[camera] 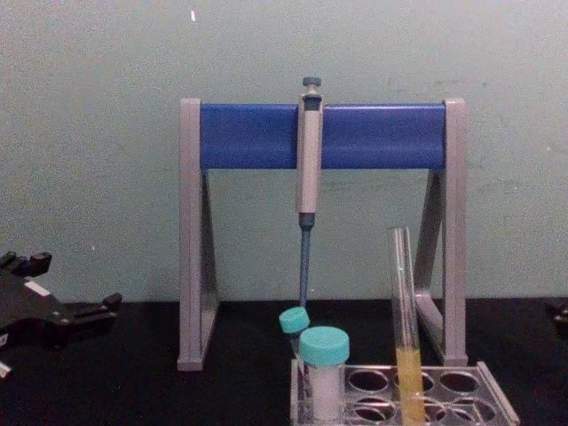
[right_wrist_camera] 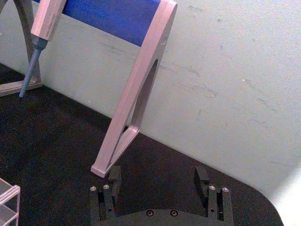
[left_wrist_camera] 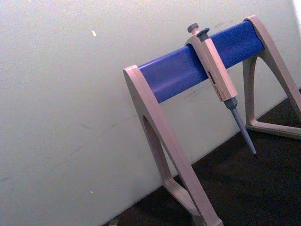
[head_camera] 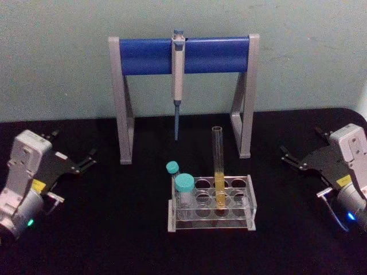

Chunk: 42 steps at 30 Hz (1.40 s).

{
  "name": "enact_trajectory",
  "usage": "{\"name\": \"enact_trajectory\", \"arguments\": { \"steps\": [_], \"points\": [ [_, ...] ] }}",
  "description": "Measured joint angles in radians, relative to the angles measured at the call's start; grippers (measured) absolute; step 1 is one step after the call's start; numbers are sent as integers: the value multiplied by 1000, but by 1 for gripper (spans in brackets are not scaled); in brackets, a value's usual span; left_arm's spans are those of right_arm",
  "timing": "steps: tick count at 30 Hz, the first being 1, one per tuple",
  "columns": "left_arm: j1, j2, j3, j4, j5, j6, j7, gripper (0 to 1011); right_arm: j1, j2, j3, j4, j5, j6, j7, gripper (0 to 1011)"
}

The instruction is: Pick up the test tube from the test tube rack, shake it, then place it back into the test tube rack.

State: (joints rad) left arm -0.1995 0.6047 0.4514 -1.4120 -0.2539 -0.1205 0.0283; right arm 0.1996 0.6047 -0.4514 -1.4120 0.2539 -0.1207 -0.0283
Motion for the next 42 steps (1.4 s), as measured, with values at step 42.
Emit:
{"name": "enact_trajectory", "arguments": {
  "steps": [42],
  "points": [
    [0, 0, 0, 0, 0, 0, 0, 1010, 0, 0, 0, 0, 0, 0, 0, 1000]
  ]
}}
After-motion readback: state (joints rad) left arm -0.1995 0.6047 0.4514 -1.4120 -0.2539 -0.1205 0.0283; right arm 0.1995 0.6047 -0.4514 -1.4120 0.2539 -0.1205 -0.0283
